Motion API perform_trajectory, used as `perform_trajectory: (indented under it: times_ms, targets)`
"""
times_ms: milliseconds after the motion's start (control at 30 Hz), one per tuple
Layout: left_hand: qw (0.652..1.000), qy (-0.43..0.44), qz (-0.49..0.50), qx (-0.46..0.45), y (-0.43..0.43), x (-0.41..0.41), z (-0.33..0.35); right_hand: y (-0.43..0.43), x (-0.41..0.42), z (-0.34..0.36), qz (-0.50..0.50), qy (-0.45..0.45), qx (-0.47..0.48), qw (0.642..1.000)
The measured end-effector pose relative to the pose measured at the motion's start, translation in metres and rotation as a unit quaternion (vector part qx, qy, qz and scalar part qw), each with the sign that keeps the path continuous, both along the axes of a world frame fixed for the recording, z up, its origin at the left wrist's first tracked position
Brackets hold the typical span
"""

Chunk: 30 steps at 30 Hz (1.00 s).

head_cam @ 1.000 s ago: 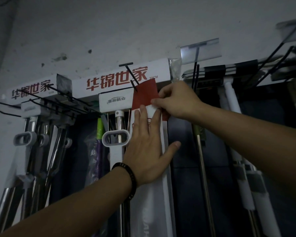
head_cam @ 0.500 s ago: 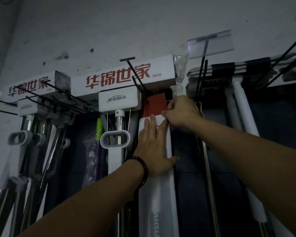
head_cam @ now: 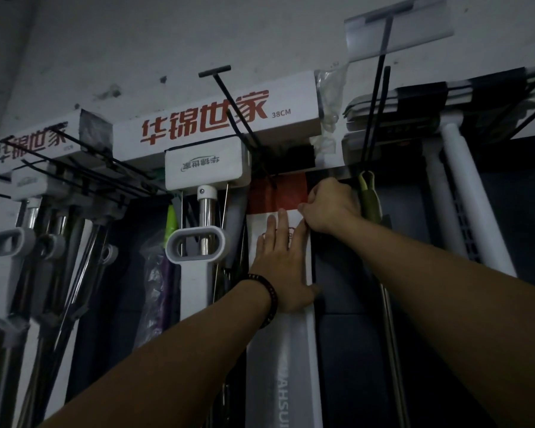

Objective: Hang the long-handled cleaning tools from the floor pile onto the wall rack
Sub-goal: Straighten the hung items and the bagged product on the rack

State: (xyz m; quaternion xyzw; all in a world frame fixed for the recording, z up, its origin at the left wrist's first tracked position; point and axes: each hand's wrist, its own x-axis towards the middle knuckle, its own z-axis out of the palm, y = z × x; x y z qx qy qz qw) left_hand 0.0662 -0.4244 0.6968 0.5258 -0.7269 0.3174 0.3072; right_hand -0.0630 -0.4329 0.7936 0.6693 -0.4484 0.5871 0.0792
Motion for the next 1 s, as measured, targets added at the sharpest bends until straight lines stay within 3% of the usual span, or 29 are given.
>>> perform_trajectory:
  times_ms: [367, 667, 833, 1000]
  targets:
    - [0.994, 0.026, -0.066, 0.086, 0.003, 0.019, 0.015, -0.011, -0.005, -0.014, -0.031, 0.049, 0.001, 0.998]
    - [0.991, 0.065, -0.072, 0.089, 0.039, 0.013, 0.015, 0.052, -0.041, -0.033, -0.077, 0.14, -0.025, 0.987]
    - [0.988, 0.047, -0.14, 0.038, 0.08, 0.0, 0.017, 0.112, -0.067, -0.044, -0.16, 0.221, -0.098, 0.957]
    - [0.98, 0.015, -0.196, -0.023, 0.105, -0.005, 0.029, 0.16, -0.109, -0.061, -0.278, 0.318, -0.162, 0.892]
